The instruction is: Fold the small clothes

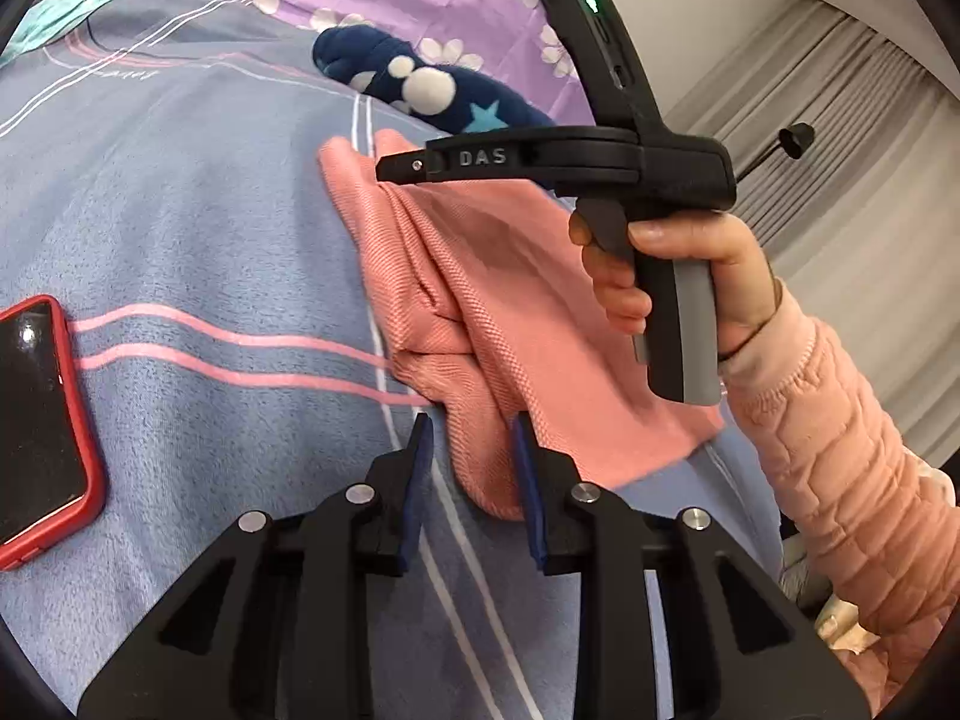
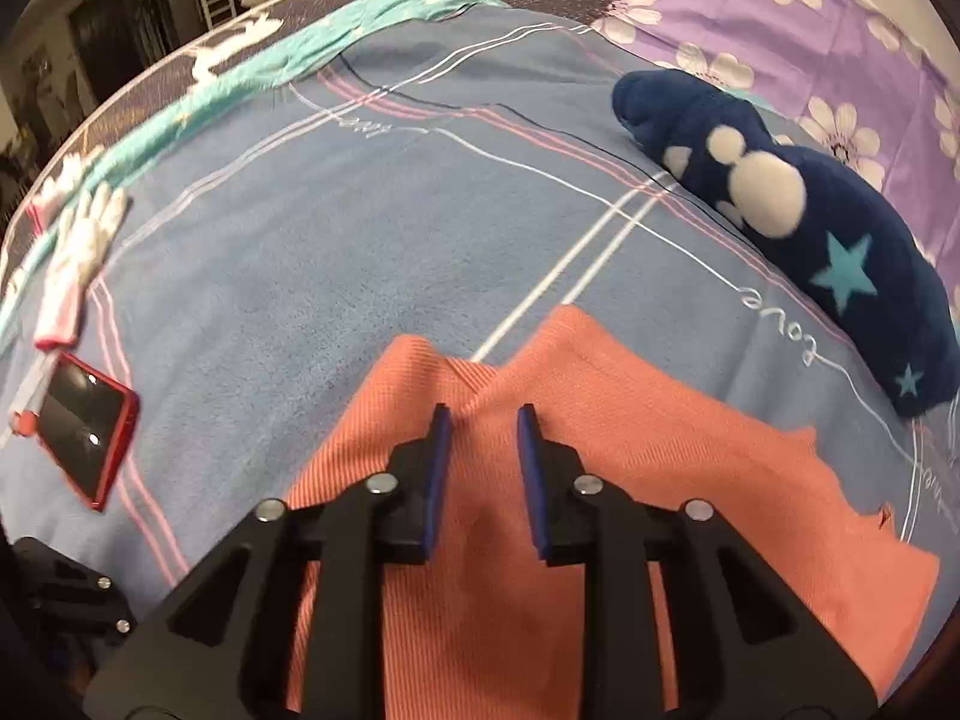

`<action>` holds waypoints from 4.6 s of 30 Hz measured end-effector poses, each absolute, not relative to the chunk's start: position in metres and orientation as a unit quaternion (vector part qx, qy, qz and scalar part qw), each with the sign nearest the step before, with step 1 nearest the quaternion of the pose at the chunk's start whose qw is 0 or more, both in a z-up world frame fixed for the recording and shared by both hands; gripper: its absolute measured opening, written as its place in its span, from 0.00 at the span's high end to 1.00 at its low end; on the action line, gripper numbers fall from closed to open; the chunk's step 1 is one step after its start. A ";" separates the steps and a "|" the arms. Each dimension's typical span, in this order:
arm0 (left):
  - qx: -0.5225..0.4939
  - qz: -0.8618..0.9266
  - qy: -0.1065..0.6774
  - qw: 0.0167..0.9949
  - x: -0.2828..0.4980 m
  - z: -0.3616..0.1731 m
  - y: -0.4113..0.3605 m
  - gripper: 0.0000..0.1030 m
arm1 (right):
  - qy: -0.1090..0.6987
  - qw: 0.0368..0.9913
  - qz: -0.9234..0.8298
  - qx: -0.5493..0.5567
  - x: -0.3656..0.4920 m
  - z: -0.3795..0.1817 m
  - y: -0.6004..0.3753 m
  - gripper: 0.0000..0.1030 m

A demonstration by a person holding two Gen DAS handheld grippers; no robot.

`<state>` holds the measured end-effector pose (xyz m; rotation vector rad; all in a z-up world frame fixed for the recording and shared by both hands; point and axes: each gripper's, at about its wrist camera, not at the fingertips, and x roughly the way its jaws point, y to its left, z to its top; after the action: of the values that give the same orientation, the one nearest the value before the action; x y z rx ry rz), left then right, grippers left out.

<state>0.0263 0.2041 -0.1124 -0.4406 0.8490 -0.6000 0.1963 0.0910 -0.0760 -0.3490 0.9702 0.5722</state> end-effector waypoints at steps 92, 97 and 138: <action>-0.125 -0.229 0.410 0.874 0.188 -0.009 0.046 0.86 | 0.307 0.929 0.201 -0.043 0.005 -0.016 -0.089 0.96; -0.083 -0.236 0.411 0.876 0.187 0.000 -0.014 0.88 | 0.306 0.934 0.183 0.022 0.004 -0.021 -0.149 0.96; 0.121 -0.243 0.399 0.876 0.152 -0.028 -0.200 0.28 | 0.385 0.852 0.157 0.317 -0.004 -0.112 -0.312 0.95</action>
<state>0.1522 -0.2005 -0.0276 0.2525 0.8317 -0.5067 -0.0042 -0.3123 -0.1116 0.6678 0.8102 0.3302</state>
